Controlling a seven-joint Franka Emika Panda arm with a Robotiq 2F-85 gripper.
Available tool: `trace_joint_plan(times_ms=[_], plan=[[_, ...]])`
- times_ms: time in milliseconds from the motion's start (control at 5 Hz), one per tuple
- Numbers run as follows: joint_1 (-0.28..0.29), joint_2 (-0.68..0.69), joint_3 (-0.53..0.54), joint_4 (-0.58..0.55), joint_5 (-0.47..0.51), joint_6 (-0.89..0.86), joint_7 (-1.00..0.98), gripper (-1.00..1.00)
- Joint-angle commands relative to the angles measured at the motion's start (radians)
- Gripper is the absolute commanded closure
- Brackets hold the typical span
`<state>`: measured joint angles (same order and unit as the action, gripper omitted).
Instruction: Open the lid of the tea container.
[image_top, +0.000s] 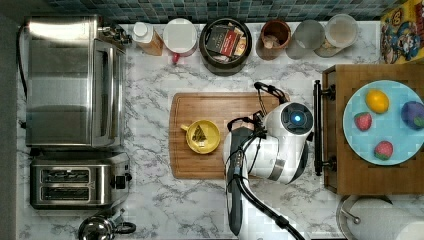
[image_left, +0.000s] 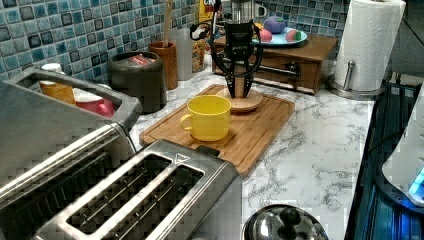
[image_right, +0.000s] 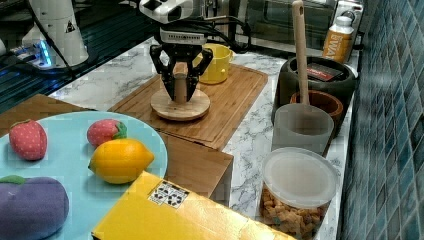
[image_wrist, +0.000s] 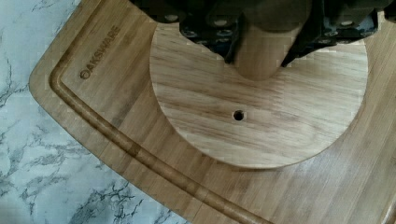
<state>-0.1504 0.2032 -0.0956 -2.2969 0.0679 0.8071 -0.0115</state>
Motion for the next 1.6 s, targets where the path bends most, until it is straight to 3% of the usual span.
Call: trace_joint_plan(times_ms=[200, 400, 1000, 1200, 1600], plan=[[0.071, -0.121, 0.037, 0.096, -0.126, 0.05, 0.039, 1.0], [0.083, -0.174, 0.051, 0.115, -0.088, 0.07, -0.039, 1.0], [0.112, -0.266, 0.106, 0.269, -0.017, -0.097, -0.158, 1.0], [0.131, -0.268, 0.121, 0.355, -0.069, -0.195, -0.119, 1.0], [0.125, -0.31, 0.131, 0.381, -0.079, -0.219, -0.102, 1.0]])
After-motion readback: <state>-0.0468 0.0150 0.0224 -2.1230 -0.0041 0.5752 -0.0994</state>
